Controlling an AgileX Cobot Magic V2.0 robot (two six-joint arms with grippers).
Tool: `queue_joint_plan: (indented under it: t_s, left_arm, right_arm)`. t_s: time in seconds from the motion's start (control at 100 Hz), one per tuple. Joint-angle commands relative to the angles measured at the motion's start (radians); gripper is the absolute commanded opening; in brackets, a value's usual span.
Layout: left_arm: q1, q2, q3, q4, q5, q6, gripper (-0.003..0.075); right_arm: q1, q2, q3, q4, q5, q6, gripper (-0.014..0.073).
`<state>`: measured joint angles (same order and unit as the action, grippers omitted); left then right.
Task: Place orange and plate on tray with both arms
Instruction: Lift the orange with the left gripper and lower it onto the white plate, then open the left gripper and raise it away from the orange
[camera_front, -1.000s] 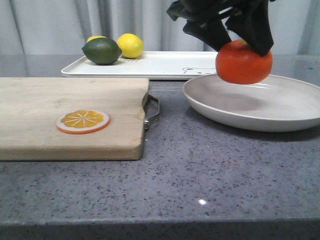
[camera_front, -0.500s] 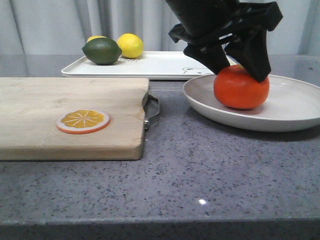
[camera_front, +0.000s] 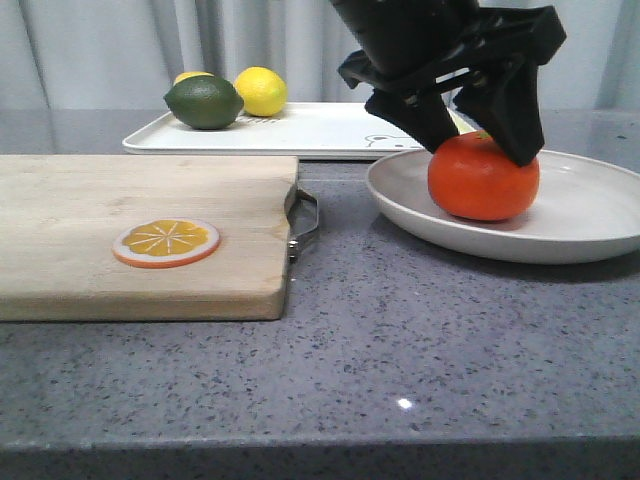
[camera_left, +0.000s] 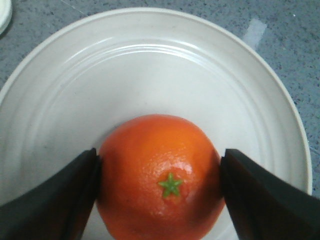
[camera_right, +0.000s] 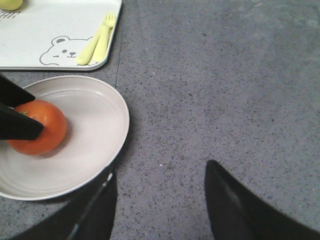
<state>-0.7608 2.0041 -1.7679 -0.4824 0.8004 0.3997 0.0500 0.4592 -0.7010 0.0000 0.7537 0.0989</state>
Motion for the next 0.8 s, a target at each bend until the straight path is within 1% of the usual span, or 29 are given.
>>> queue_joint_plan:
  t_s: [0.0, 0.08, 0.23, 0.33, 0.58, 0.79]
  left_arm:
    - [-0.008, -0.055, -0.032, -0.037, -0.032, -0.008, 0.0452]
    - [-0.008, -0.055, -0.032, -0.037, -0.032, -0.008, 0.0465]
    - [-0.008, -0.055, -0.032, -0.037, -0.032, -0.008, 0.0567]
    - [-0.008, -0.055, -0.032, -0.037, -0.032, -0.008, 0.0603]
    - [-0.008, -0.056, -0.077, -0.037, 0.006, -0.008, 0.0606]
    - [-0.008, -0.058, -0.155, -0.029, 0.095, -0.008, 0.0606]
  right_arm:
    - [0.0, 0.014, -0.032, 0.0, -0.064, -0.004, 0.0414]
    - [0.0, 0.014, -0.032, 0.0, -0.064, -0.004, 0.0414]
    - [0.0, 0.014, -0.032, 0.0, -0.064, -0.004, 0.0414]
    - [0.0, 0.014, -0.032, 0.0, -0.064, -0.004, 0.0414]
    - [0.0, 0.014, -0.032, 0.0, -0.064, -0.004, 0.0414]
    - [0.0, 0.014, -0.032, 0.0, -0.063, -0.004, 0.0414]
